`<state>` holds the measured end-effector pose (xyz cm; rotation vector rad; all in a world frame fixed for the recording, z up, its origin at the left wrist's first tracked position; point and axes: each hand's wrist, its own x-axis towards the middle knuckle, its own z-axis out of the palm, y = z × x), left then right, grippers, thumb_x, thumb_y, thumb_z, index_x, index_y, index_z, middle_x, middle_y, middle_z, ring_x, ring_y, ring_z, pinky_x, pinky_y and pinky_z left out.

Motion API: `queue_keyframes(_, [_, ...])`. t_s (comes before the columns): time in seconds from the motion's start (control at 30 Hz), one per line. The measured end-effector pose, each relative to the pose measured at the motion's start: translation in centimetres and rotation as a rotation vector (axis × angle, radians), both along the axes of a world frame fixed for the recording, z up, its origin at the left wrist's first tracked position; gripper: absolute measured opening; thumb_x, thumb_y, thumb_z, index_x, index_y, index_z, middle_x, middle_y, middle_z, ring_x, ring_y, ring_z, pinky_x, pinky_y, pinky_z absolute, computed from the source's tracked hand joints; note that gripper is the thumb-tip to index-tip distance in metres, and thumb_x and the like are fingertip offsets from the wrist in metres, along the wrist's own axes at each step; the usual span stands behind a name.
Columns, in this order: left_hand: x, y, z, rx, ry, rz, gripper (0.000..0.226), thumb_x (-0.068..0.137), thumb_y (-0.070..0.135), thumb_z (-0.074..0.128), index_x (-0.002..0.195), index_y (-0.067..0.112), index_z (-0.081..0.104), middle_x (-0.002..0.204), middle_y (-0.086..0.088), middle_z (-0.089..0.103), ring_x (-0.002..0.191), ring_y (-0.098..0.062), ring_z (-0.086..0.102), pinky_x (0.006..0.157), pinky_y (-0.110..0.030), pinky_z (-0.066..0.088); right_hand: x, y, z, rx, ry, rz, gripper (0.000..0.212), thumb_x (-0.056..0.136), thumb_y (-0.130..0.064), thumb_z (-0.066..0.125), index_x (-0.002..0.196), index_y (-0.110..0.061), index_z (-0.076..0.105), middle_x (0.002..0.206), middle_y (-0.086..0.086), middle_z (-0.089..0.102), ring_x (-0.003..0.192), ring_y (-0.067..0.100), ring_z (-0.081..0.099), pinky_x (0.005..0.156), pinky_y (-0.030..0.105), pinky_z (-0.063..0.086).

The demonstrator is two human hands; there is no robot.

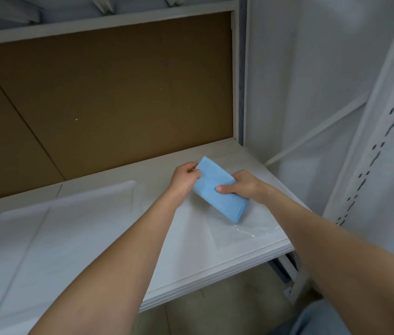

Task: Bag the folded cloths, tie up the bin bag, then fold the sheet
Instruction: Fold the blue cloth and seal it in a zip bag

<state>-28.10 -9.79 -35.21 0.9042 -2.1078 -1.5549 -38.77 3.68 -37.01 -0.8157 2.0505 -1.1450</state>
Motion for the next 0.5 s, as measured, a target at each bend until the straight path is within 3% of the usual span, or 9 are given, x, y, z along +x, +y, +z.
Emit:
queue_keyframes(0.07, [0.0, 0.5, -1.5, -0.042, -0.118, 0.040, 0.013, 0.088, 0.013, 0.052, 0.096, 0.018, 0.060, 0.101, -0.005, 0.057, 0.096, -0.023, 0.057, 0.087, -0.035, 0.049, -0.4, 0.7, -0.8, 0.002, 0.069, -0.132, 0.030, 0.081, -0.028, 0.075, 0.101, -0.007, 0.069, 0.100, 0.011, 0.070, 0.083, 0.022, 0.067, 0.078, 0.033, 0.055])
queue_keyframes(0.13, [0.3, 1.1, -3.1, -0.103, -0.335, 0.045, 0.043, 0.086, 0.025, 0.063, 0.124, 0.010, 0.051, 0.120, -0.008, 0.052, 0.113, -0.027, 0.055, 0.093, -0.036, 0.050, -0.6, 1.5, -1.6, 0.031, 0.104, -0.271, 0.036, 0.083, -0.030, 0.071, 0.108, -0.005, 0.068, 0.108, 0.014, 0.069, 0.096, 0.030, 0.066, 0.090, 0.040, 0.053])
queue_keyframes(0.2, [0.5, 1.8, -4.2, -0.043, -0.392, 0.060, 0.058, 0.084, 0.023, 0.067, 0.133, 0.005, 0.042, 0.129, -0.011, 0.049, 0.115, -0.029, 0.054, 0.088, -0.037, 0.053, -0.8, 2.5, -2.1, 0.096, 0.100, -0.352, 0.038, 0.086, -0.030, 0.066, 0.115, -0.004, 0.065, 0.113, 0.015, 0.067, 0.102, 0.032, 0.064, 0.093, 0.042, 0.051])
queue_keyframes(0.23, [0.6, 2.2, -4.5, 0.021, -0.353, 0.076, 0.049, 0.084, 0.018, 0.068, 0.126, 0.004, 0.045, 0.125, -0.013, 0.051, 0.108, -0.028, 0.056, 0.079, -0.037, 0.054, -0.9, 3.0, -2.5, 0.126, 0.083, -0.366, 0.039, 0.087, -0.029, 0.065, 0.117, -0.004, 0.063, 0.115, 0.015, 0.066, 0.104, 0.033, 0.063, 0.093, 0.041, 0.051])
queue_keyframes(0.3, [0.5, 2.8, -4.7, 0.156, -0.266, 0.125, 0.019, 0.084, 0.009, 0.068, 0.086, 0.008, 0.049, 0.096, -0.015, 0.058, 0.079, -0.024, 0.056, 0.057, -0.031, 0.048, -0.6, 3.7, -3.1, 0.168, 0.059, -0.376, 0.039, 0.087, -0.025, 0.065, 0.119, -0.002, 0.062, 0.117, 0.016, 0.065, 0.106, 0.033, 0.062, 0.091, 0.037, 0.051])
queue_keyframes(0.33, [0.5, 2.8, -5.1, 0.177, -0.257, 0.135, 0.029, 0.083, 0.007, 0.069, 0.070, 0.010, 0.044, 0.075, -0.012, 0.057, 0.063, -0.022, 0.052, 0.050, -0.029, 0.042, -0.5, 3.9, -3.4, 0.176, 0.055, -0.383, 0.039, 0.087, -0.023, 0.065, 0.120, -0.002, 0.062, 0.118, 0.016, 0.065, 0.107, 0.033, 0.062, 0.090, 0.036, 0.050])
queue_keyframes(0.4, [0.4, 2.8, -5.6, 0.141, -0.275, 0.121, 0.037, 0.082, 0.010, 0.072, 0.057, 0.010, 0.045, 0.045, -0.004, 0.049, 0.042, -0.017, 0.040, 0.042, -0.020, 0.032, -0.2, 4.1, -3.7, 0.162, 0.037, -0.388, 0.039, 0.086, -0.020, 0.065, 0.120, -0.002, 0.062, 0.117, 0.017, 0.065, 0.107, 0.034, 0.062, 0.089, 0.036, 0.051])
queue_keyframes(0.5, [0.6, 2.9, -5.8, 0.099, -0.327, 0.092, 0.028, 0.082, 0.014, 0.069, 0.058, 0.012, 0.056, 0.037, 0.004, 0.048, 0.031, -0.012, 0.033, 0.036, -0.010, 0.021, 0.0, 3.8, -3.2, 0.124, 0.011, -0.376, 0.037, 0.085, -0.016, 0.065, 0.119, -0.004, 0.063, 0.116, 0.017, 0.065, 0.106, 0.034, 0.062, 0.093, 0.040, 0.051])
